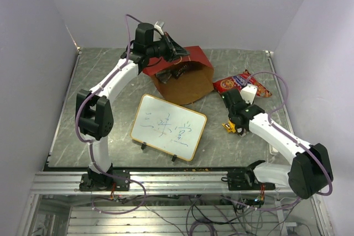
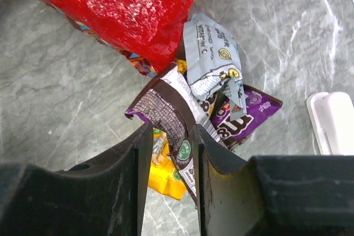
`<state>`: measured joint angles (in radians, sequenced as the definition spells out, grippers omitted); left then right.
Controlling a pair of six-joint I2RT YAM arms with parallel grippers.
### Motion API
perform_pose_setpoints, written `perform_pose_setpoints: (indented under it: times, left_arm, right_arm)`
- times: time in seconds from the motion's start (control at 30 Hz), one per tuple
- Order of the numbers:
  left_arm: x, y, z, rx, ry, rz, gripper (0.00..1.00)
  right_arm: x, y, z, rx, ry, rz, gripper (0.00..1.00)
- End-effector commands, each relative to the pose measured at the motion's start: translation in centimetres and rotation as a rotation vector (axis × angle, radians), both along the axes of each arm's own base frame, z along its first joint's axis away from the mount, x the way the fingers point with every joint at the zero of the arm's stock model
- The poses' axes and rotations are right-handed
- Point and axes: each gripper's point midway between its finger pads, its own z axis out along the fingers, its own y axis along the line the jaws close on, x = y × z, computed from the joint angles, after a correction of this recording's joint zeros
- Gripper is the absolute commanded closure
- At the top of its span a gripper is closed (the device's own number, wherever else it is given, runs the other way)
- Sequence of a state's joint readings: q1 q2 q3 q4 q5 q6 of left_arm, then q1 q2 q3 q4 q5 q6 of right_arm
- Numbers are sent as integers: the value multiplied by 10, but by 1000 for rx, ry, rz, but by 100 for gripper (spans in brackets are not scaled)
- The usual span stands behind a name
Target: Take the snacks out of the paper bag
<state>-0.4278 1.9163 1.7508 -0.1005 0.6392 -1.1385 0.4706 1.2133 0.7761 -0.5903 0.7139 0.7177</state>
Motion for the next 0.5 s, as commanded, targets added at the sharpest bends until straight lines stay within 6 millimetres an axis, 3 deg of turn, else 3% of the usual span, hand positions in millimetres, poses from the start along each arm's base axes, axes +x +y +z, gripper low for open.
perform_pose_setpoints:
  times: [0.0,0.17,0.47]
  left_arm:
    - [-4,-6,9,-27,-19,-37,93]
    - [2,-6,16,-4,-46,-33,93]
    - [1,-7,17,-17,-44,-42,93]
  right_arm:
    - [19,5,32,22,-132,46,65]
    - [41,31,55,64,-245,217,64]
    - [64,67,84,5,-335,537,59]
